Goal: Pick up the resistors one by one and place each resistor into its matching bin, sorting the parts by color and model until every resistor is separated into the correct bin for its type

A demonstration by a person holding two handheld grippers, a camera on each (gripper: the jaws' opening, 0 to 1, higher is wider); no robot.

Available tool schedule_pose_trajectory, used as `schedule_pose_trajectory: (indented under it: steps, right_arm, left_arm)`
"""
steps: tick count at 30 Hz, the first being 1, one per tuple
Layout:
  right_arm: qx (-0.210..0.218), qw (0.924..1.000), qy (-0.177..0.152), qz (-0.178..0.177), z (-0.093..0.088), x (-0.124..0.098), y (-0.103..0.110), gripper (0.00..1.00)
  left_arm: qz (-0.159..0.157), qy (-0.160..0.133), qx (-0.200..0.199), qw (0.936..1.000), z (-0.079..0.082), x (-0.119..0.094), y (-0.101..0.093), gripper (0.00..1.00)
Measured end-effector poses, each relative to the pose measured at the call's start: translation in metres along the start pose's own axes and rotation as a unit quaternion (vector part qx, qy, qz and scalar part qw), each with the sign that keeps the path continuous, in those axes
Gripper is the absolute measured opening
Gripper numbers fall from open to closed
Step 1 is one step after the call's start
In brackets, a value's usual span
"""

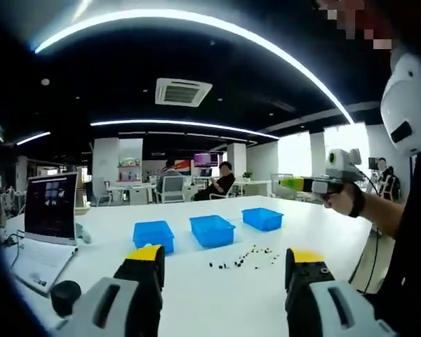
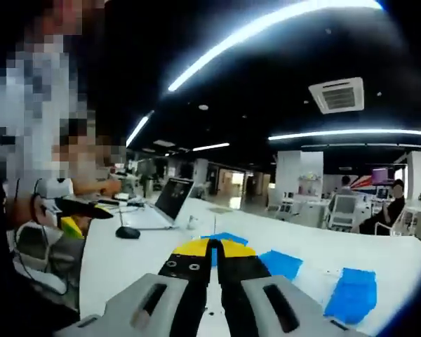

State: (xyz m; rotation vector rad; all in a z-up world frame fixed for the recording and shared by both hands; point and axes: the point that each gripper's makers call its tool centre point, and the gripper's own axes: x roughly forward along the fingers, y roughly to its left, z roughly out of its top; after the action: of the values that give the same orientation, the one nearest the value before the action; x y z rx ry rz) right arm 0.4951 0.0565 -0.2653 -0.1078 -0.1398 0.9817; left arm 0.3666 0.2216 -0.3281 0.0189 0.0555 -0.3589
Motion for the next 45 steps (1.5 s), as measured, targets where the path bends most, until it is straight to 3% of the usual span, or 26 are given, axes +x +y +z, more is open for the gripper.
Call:
schedule_pose_trajectory:
  steps: [8,14,23,33,34,36,38,45]
  right_arm:
    - [0.02,0.9988,0.002,0.044,0.013,0.097,0.001,0.07]
    - [0.019,0.9984,0.036,0.038,-0.009,0.186,-0.015,0.07]
    - [0.014,0.9954,0.093,0.019,-0.056,0.277,-0.027,0.07]
    - [-0.004,0.9911,0.132,-0.01,-0.094,0.295,-0.03,0.07]
    - [-0.007,0.9909,0.134,-0.011,-0.097,0.295,-0.031,0.08]
    - [-0.019,0.9899,0.14,-0.013,-0.101,0.294,-0.033,0.2]
    - [-0.018,0.9916,0.128,-0.008,-0.097,0.291,-0.031,0.34]
    - [-0.013,0.9933,0.114,0.005,-0.082,0.263,-0.037,0.36]
  left_arm:
    - [0.056,-0.007,-0.005,0.9984,-0.001,-0.01,0.021,0.71]
    - [0.097,-0.014,-0.016,0.9951,0.001,-0.017,0.037,0.71]
    - [0.116,-0.008,-0.03,0.9928,-0.004,-0.022,0.047,0.71]
    - [0.119,-0.007,-0.028,0.9924,-0.003,-0.02,0.049,0.71]
    - [0.119,-0.006,-0.028,0.9924,-0.004,-0.02,0.049,0.71]
    - [0.12,-0.005,-0.029,0.9923,-0.004,-0.02,0.049,0.71]
    - [0.119,-0.005,-0.029,0.9924,-0.004,-0.019,0.048,0.71]
    - [0.106,-0.003,-0.024,0.9941,-0.004,-0.01,0.042,0.71]
